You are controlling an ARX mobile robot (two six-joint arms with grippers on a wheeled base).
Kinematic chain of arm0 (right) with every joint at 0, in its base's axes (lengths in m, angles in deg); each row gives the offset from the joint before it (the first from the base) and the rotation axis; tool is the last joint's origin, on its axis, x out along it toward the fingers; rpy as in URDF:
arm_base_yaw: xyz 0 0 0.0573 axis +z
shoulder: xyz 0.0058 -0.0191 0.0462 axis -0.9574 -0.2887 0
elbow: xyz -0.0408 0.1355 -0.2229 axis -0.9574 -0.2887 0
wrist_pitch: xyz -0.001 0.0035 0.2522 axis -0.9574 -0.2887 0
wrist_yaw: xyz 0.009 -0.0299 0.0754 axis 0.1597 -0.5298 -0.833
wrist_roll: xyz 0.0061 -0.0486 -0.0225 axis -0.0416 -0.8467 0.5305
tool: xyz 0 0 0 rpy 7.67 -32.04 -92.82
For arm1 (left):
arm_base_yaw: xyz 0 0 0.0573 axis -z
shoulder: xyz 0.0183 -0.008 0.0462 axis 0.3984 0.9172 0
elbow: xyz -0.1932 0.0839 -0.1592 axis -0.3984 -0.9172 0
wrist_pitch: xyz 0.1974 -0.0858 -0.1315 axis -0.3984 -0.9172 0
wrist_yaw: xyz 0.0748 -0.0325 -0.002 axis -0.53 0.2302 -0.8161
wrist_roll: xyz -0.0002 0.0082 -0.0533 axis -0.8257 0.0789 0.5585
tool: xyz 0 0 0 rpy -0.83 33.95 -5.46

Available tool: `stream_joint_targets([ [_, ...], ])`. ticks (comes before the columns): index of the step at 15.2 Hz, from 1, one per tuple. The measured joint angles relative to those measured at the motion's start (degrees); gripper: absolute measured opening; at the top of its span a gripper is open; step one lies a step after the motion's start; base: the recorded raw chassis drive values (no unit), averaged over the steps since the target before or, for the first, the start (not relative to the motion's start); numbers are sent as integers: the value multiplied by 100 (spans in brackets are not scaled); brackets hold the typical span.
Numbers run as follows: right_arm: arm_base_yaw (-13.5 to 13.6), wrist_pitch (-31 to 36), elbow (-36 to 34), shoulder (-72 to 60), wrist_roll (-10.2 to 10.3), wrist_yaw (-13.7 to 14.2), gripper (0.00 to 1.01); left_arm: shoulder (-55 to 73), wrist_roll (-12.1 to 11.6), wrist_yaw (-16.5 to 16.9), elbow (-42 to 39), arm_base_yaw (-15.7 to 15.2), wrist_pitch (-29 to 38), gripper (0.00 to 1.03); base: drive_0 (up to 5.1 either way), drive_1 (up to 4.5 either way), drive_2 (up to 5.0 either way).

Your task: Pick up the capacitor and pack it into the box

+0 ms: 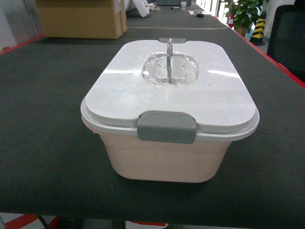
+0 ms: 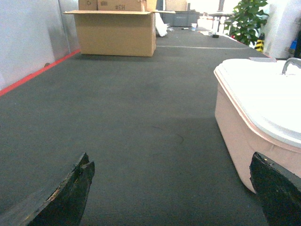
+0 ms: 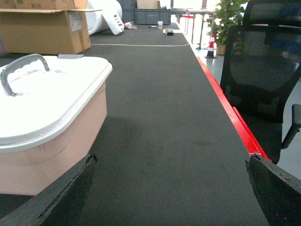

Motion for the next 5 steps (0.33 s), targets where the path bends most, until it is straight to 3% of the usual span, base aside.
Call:
stream_joint_targets([
  [5,0,0,0,0,0,0,98,0,-2,-2,2,0,0,98,0,0,0],
])
